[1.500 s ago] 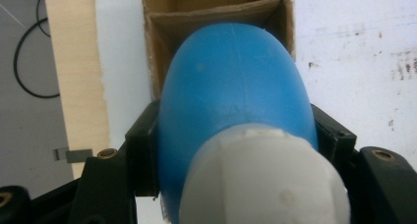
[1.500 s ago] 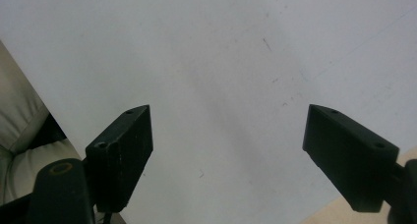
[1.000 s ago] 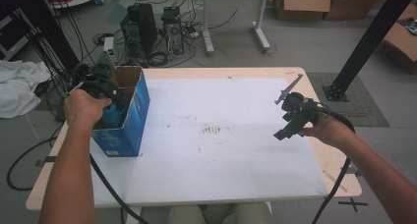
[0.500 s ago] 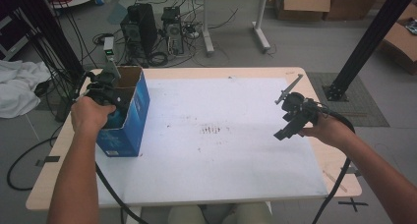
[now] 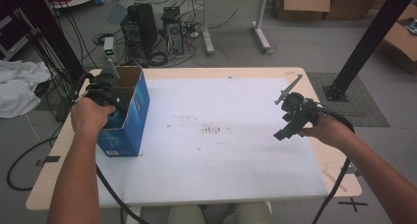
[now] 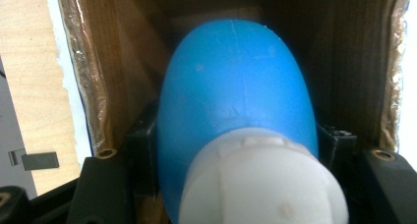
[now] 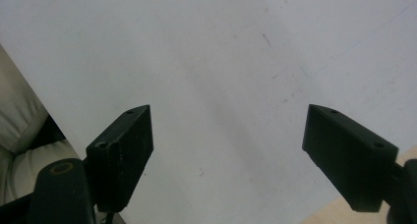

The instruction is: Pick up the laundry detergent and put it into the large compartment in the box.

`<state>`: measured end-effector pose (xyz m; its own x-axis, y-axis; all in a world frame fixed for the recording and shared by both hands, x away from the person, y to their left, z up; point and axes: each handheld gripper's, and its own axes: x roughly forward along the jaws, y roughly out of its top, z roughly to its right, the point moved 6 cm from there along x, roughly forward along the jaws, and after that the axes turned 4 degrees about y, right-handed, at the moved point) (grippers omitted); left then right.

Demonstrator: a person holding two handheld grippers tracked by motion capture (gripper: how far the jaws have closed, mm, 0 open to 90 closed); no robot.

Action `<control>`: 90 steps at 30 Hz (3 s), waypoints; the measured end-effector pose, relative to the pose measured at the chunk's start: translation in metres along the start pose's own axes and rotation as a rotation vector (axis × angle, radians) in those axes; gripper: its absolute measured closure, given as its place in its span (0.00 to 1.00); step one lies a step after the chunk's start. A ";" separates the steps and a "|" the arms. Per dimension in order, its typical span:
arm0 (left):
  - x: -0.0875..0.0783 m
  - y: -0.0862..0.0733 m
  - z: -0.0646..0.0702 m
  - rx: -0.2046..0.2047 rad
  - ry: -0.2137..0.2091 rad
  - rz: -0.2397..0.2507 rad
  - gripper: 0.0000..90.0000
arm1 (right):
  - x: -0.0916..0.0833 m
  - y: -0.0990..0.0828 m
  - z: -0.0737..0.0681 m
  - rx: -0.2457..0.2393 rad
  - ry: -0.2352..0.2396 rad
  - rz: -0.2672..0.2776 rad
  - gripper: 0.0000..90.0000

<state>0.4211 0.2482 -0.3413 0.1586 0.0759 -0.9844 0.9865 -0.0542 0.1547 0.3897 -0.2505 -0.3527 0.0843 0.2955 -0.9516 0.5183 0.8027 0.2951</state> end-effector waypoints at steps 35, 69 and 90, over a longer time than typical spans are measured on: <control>-0.015 -0.001 -0.003 -0.034 -0.006 0.029 0.35 | -0.002 0.000 -0.003 -0.004 0.001 0.004 0.21; -0.076 -0.001 -0.004 -0.064 0.013 0.111 0.26 | -0.013 -0.001 -0.010 -0.021 -0.011 0.029 0.22; -0.119 0.010 0.037 0.011 0.000 0.167 0.23 | -0.021 -0.002 -0.015 -0.028 -0.020 0.036 0.21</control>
<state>0.4101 0.2017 -0.2259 0.3204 0.0653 -0.9450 0.9459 -0.0765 0.3154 0.3741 -0.2511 -0.3320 0.1191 0.3143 -0.9418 0.4909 0.8059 0.3310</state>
